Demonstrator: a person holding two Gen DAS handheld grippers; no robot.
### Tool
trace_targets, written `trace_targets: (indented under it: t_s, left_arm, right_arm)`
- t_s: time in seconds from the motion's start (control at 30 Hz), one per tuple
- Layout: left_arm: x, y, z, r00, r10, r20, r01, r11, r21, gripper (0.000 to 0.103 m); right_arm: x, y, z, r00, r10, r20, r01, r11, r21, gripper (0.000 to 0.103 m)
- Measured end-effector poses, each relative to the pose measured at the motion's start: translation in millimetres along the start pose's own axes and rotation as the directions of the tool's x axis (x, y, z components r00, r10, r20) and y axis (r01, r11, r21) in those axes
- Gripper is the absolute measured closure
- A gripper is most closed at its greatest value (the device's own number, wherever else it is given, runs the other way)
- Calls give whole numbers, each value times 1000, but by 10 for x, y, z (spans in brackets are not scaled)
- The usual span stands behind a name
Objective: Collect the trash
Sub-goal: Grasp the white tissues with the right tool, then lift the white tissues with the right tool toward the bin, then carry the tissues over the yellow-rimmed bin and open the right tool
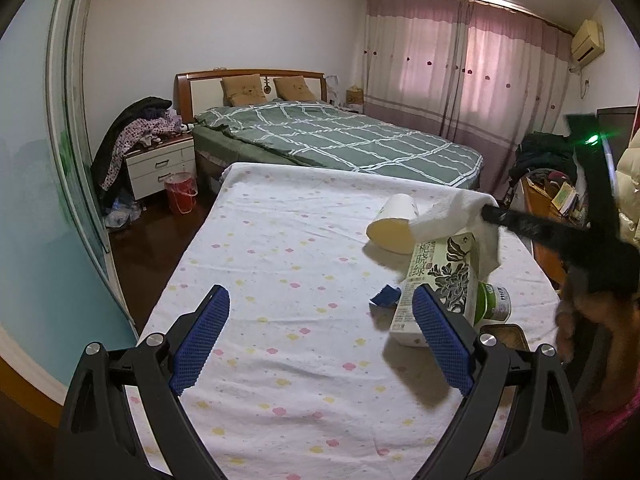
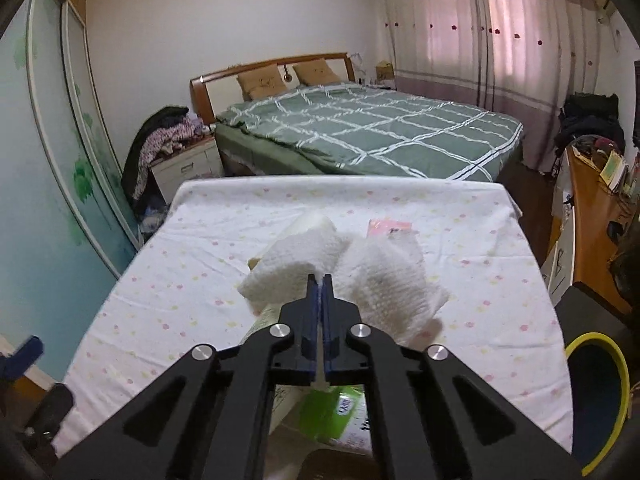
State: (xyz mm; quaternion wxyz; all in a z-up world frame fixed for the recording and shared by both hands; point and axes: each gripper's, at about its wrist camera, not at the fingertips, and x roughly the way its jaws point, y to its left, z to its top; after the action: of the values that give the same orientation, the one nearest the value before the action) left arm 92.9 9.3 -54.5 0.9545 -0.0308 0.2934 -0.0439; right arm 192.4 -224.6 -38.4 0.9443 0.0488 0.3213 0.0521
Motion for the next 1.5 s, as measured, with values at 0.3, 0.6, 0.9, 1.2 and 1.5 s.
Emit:
trace_targets:
  t_s: [0.3,0.6,0.9,1.2,1.5]
  left_arm:
    - [6,-144,-12,1000,-29,-1,29,999,18,12]
    - [1,-336,-35,998,-61,-4,61,997,52,12]
    - [27,-597,-54,995,-98,-17,99,991,94,12]
    - [108,-884,-80,993,-111,-43,116,983,139,12]
    - [211,-1137,-98,991,-112,-75,124,976,178,12]
  right_arm:
    - [-569,-318,212,994,-1,113,-6,998,60,101]
    - [-1118,-668,256,976,-56,212,32,993,113,101]
    - [-1448,-1338,34,953,-207,220,160,964,213,101]
    - [-1416,-2234,-447,929,-357,99,303,886,352,101]
    - [-1168,-2755,-882,903,-428,-39,404,814,417,98]
